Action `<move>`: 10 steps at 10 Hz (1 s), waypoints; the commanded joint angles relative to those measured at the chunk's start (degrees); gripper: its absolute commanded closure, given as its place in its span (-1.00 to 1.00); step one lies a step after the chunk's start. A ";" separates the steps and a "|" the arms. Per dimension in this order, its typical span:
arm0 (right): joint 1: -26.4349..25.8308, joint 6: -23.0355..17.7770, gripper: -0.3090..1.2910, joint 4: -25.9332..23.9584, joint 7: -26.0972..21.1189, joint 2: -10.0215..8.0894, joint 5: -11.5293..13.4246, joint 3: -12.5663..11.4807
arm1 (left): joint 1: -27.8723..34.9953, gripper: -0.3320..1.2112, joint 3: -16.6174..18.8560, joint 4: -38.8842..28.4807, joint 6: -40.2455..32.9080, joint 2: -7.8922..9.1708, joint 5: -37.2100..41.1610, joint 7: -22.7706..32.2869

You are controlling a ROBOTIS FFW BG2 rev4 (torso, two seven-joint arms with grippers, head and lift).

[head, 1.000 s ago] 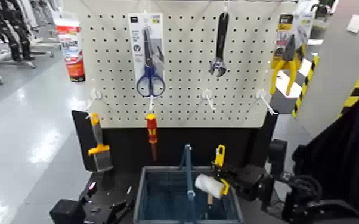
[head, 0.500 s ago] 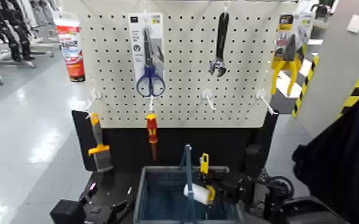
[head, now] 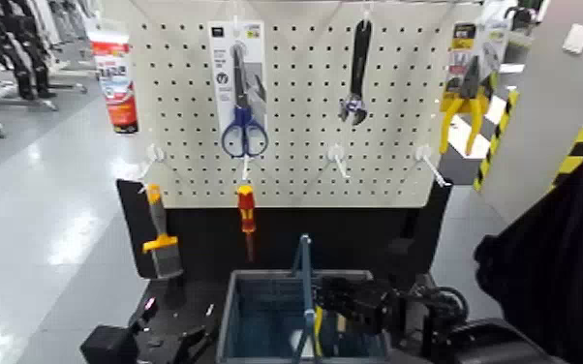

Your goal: Put the yellow roller into the crate.

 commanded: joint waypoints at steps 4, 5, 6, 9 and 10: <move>0.97 2.89 -0.48 -4.65 0.44 -0.09 3.55 -2.67 | 0.05 -0.42 0.00 0.00 -0.09 0.00 0.09 0.00; 1.67 2.97 -0.48 -6.23 0.44 0.00 4.43 -3.55 | 0.05 -0.42 0.00 0.00 -0.09 0.09 0.09 0.00; 3.07 2.97 -0.48 -8.96 -0.70 0.00 5.48 -4.69 | 0.05 -0.42 0.00 0.00 -0.09 0.09 0.09 0.08; 11.07 2.80 -0.48 -19.77 -7.64 1.58 7.77 -9.96 | 0.14 -0.42 0.09 0.00 -0.09 0.00 0.09 0.17; 13.97 1.39 -0.48 -22.40 -10.37 2.29 7.68 -11.19 | 0.14 -0.42 0.09 0.00 -0.09 0.00 0.09 0.17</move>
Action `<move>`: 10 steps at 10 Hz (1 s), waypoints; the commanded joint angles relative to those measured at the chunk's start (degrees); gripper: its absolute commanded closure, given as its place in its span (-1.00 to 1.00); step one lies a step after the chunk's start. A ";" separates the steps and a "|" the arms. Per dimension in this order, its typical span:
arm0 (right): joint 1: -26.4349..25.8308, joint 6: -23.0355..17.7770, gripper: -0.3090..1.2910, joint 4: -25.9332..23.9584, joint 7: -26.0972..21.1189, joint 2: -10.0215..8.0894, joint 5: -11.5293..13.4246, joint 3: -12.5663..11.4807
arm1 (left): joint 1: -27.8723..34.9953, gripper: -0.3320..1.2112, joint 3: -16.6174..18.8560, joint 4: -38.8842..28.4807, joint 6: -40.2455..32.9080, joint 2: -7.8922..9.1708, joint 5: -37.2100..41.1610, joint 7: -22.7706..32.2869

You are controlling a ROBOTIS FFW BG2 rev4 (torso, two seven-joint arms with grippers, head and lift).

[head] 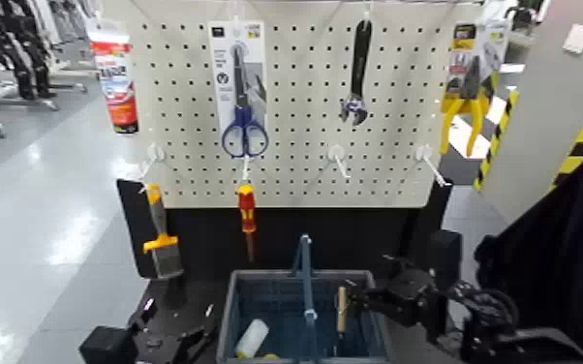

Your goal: Put the yellow roller into the crate.

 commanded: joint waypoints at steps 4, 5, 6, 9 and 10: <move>15.28 -15.49 -0.45 -7.64 -16.68 4.80 -2.03 -3.37 | 0.00 -0.42 0.18 0.00 -0.09 0.00 0.00 0.05; 17.57 -19.88 -0.45 -7.99 -20.46 5.41 -1.95 -3.02 | 0.09 -0.42 0.18 0.00 0.00 0.00 0.00 0.05; 19.68 -22.61 -0.45 -8.78 -24.24 5.50 -1.33 -2.58 | 0.09 -0.42 0.18 0.00 0.00 0.00 0.00 0.05; 23.89 -28.41 -0.46 -9.48 -31.45 5.41 0.43 -1.17 | -0.09 -0.42 0.18 0.00 0.09 0.09 -0.09 -0.03; 24.86 -29.90 -0.45 -9.57 -33.21 5.41 0.51 -0.73 | -0.09 -0.42 0.18 0.00 0.09 0.18 -0.09 -0.03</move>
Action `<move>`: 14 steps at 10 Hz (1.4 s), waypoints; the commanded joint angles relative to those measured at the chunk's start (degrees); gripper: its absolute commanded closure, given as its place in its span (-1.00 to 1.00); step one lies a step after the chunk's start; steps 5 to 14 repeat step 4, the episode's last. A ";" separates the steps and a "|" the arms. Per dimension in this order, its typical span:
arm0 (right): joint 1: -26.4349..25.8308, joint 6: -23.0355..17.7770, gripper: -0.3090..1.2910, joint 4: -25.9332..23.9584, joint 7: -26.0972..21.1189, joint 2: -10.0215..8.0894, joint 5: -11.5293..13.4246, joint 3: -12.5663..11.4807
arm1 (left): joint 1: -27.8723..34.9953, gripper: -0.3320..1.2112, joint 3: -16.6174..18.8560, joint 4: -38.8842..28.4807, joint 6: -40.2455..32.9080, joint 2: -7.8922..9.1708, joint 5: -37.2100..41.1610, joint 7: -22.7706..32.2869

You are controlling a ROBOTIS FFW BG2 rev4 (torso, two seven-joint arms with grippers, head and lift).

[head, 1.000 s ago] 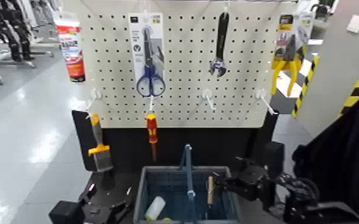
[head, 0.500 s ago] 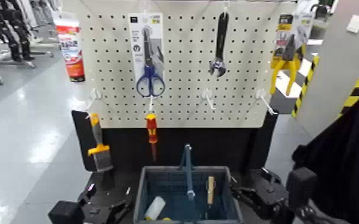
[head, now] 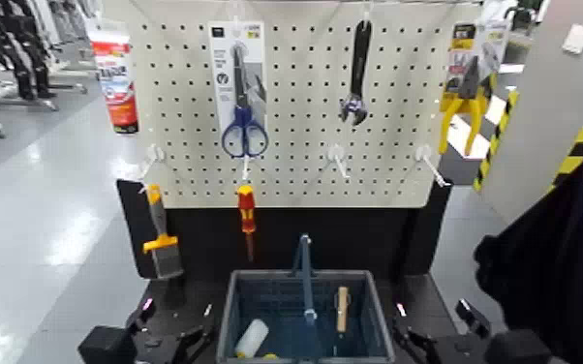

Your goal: Put the yellow roller into the crate.

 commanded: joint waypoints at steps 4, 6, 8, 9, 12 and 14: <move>2.21 -3.50 -0.46 -0.14 -2.53 0.34 1.34 0.59 | 0.05 -0.42 0.00 0.00 0.02 0.09 -0.09 0.00; 2.21 -3.50 -0.46 -0.14 -2.53 0.34 1.34 0.59 | 0.05 -0.42 0.00 0.00 0.02 0.09 -0.09 0.00; 2.21 -3.50 -0.46 -0.14 -2.53 0.34 1.34 0.59 | 0.05 -0.42 0.00 0.00 0.02 0.09 -0.09 0.00; 2.21 -3.50 -0.46 -0.14 -2.53 0.34 1.34 0.59 | 0.05 -0.42 0.00 0.00 0.02 0.09 -0.09 0.00; 2.21 -3.50 -0.46 -0.14 -2.53 0.34 1.34 0.59 | 0.05 -0.42 0.00 0.00 0.02 0.09 -0.09 0.00; 2.21 -3.50 -0.46 -0.14 -2.53 0.34 1.34 0.59 | 0.05 -0.42 0.00 0.00 0.02 0.09 -0.09 0.00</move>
